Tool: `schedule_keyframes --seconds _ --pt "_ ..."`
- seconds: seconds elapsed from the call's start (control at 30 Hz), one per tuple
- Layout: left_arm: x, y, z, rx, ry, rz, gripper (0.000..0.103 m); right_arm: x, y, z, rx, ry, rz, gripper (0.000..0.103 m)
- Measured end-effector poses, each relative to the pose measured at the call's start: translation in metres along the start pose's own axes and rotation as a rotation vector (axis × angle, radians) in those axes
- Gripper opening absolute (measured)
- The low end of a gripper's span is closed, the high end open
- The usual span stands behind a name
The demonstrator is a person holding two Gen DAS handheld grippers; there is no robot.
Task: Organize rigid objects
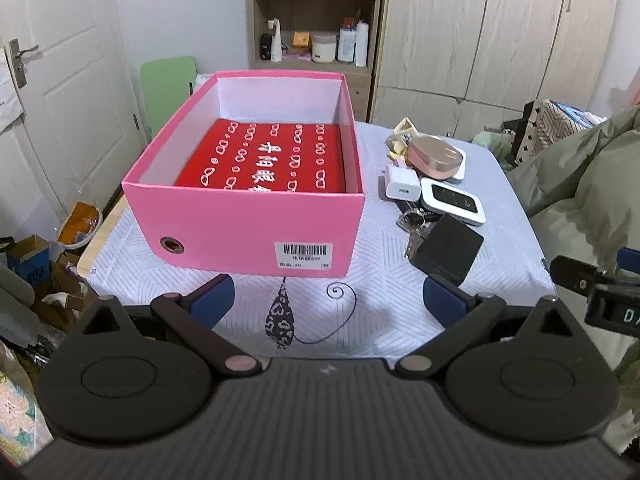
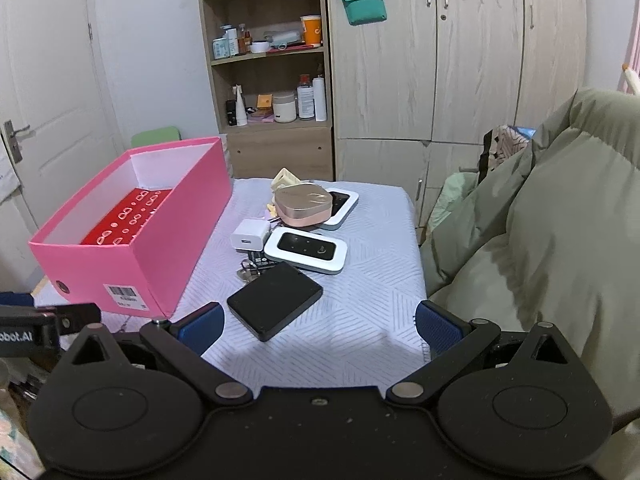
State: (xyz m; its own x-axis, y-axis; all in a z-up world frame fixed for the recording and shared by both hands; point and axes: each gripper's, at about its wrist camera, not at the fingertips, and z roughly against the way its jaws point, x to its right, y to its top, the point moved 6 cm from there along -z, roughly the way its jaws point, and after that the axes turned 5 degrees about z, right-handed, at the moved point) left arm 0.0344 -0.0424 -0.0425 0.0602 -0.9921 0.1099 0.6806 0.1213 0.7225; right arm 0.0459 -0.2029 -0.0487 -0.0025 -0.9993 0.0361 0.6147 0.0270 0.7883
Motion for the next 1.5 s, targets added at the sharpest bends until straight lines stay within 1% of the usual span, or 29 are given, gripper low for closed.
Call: schedule_keyframes --seconds 0.1,0.2,0.47,0.67,0.87,1.13,1.37,1.5 --pt "-0.001 0.001 0.004 0.042 0.022 0.005 0.102 0.000 0.001 -0.001 0.005 -0.023 0.015 0.103" --pt "-0.004 0.003 0.006 0.067 0.024 0.014 0.103 -0.001 0.002 -0.001 0.009 -0.022 0.015 0.103" --pt "-0.011 0.005 0.004 0.080 0.034 0.045 0.103 -0.005 0.003 0.003 0.023 -0.016 0.032 0.103" --pt "-0.009 0.005 0.001 0.071 0.032 0.049 0.103 -0.003 0.006 0.006 0.039 -0.032 0.011 0.103" --pt "-0.007 0.003 0.001 0.067 0.032 0.046 0.103 -0.003 0.005 0.003 0.030 -0.032 0.017 0.103" --pt "-0.008 -0.001 -0.003 0.028 0.019 0.049 0.103 0.000 0.002 -0.002 0.008 -0.017 -0.008 0.103" --pt "-0.010 -0.009 -0.013 -0.010 0.024 0.046 0.103 -0.002 -0.003 -0.006 -0.007 -0.012 -0.014 0.103" --pt "-0.013 -0.013 -0.015 -0.013 0.026 0.047 0.103 -0.004 -0.004 -0.007 -0.015 -0.011 -0.009 0.103"
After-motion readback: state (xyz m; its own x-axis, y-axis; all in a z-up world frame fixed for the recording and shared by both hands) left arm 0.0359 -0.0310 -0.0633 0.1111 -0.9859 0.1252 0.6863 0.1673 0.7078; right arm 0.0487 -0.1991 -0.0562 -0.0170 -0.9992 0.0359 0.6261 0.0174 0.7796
